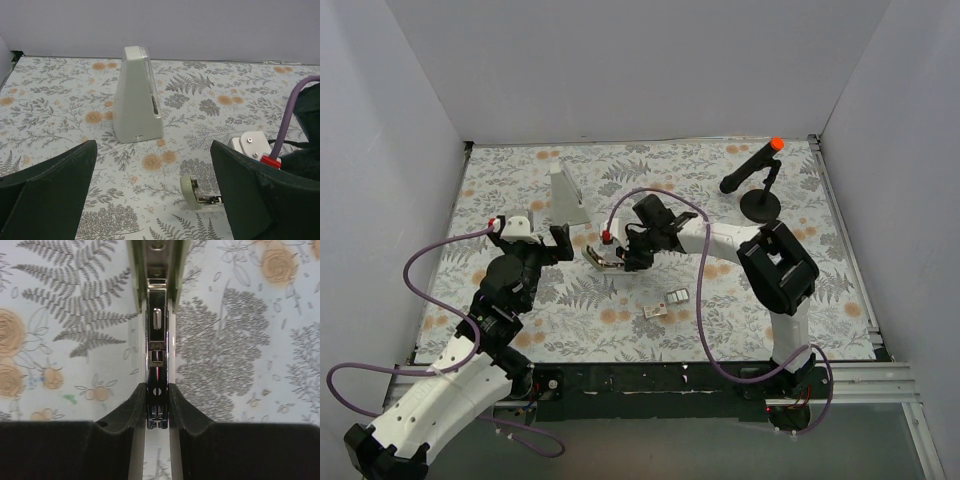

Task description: Load the staples into the stapler

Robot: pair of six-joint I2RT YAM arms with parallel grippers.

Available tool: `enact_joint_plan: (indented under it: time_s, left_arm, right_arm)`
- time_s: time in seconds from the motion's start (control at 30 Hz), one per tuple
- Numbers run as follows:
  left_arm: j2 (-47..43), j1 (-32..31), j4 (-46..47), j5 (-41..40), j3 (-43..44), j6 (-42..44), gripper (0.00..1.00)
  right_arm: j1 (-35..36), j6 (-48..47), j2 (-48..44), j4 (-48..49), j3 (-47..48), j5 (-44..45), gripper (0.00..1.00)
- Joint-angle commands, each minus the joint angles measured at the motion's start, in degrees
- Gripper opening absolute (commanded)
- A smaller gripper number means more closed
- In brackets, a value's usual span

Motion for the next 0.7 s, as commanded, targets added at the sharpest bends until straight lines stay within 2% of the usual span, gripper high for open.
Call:
enact_joint_plan:
  time_s: [0.0,0.13,0.43,0.67]
  left_arm:
    - [-1.11,0.4,0.44,0.27,-0.81,0.4,0.98]
    - [-1.38,0.4,0.27,0.45,-0.81,0.31,0.98]
    - [-1.99,0.4,0.09,0.54,-0.72,0.13,0.98]
    - [-1.99,0.4,0.09,0.8,-0.73,0.05,0.98]
  right_arm:
    - [2.97,8.52,-6.51,4.35,-6.75,4.92,0.15]
    - [4.9,18.78,-10.2,7.08,-12.02,11.69,0.16]
    - [8.51,31.64,-14.43,11.82,-19.5,26.28,0.18]
    - [10.43,40.61,-14.52,12.88,-21.0,31.65,0.18]
